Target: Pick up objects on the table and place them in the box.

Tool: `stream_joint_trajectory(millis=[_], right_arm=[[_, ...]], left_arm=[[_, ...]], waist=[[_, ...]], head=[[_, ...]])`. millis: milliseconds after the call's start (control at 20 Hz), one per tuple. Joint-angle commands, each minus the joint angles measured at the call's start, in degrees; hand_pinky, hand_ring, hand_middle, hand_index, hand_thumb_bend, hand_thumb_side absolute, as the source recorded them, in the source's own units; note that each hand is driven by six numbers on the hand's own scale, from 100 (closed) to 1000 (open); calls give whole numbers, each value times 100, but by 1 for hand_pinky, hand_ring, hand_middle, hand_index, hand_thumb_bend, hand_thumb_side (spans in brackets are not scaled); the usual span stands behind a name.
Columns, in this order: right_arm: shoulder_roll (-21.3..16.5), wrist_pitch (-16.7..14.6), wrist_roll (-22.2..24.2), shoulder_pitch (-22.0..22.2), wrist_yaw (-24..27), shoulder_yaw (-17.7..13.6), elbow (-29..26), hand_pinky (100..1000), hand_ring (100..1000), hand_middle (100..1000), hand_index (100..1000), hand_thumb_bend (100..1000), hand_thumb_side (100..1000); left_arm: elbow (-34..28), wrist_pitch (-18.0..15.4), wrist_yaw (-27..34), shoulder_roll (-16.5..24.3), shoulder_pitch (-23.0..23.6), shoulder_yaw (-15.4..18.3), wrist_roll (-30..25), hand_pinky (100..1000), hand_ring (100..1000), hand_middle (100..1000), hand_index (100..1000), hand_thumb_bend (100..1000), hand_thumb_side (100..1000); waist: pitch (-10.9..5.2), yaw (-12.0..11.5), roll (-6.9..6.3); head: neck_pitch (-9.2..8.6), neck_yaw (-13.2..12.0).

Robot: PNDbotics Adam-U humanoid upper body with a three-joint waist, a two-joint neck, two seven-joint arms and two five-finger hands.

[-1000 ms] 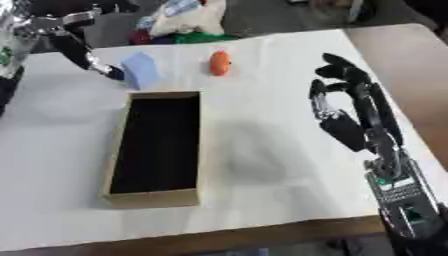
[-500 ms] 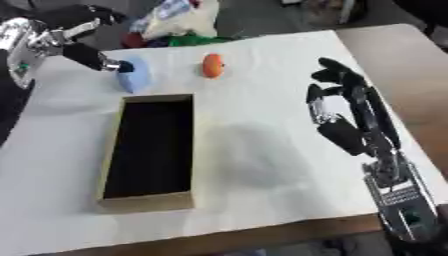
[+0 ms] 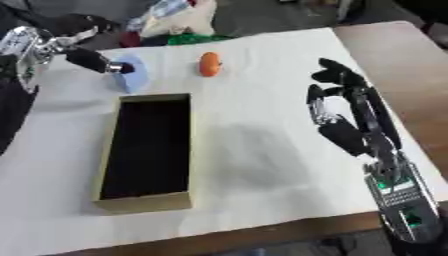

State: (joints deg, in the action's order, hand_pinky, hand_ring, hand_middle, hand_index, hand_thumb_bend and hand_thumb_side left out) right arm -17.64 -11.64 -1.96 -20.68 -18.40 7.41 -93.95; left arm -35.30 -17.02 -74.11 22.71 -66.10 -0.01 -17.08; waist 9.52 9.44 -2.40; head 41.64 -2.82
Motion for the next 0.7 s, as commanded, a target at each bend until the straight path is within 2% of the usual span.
stream_joint_trajectory(millis=[50, 450, 700], right_arm=[[-99, -11, 17, -88, 50, -24, -56, 705, 813, 719, 922, 100, 662], [-102, -15, 18, -106, 74, -27, -51, 705, 813, 718, 921, 100, 666], [-100, -21, 30, -127, 96, -19, -49, 704, 813, 718, 922, 100, 669]], left_arm=[[11, 58, -72, 81, -127, 82, -22, 869, 832, 842, 1000, 673, 878], [149, 238, -165, 32, -22, 128, 153, 863, 822, 836, 1000, 669, 865], [262, 438, -192, 17, 0, 196, 391, 851, 807, 819, 1000, 630, 853]], waist=[[-77, 3, 9], [-16, 18, 27], [41, 44, 34]], head=[[-78, 14], [-113, 35], [-153, 33]])
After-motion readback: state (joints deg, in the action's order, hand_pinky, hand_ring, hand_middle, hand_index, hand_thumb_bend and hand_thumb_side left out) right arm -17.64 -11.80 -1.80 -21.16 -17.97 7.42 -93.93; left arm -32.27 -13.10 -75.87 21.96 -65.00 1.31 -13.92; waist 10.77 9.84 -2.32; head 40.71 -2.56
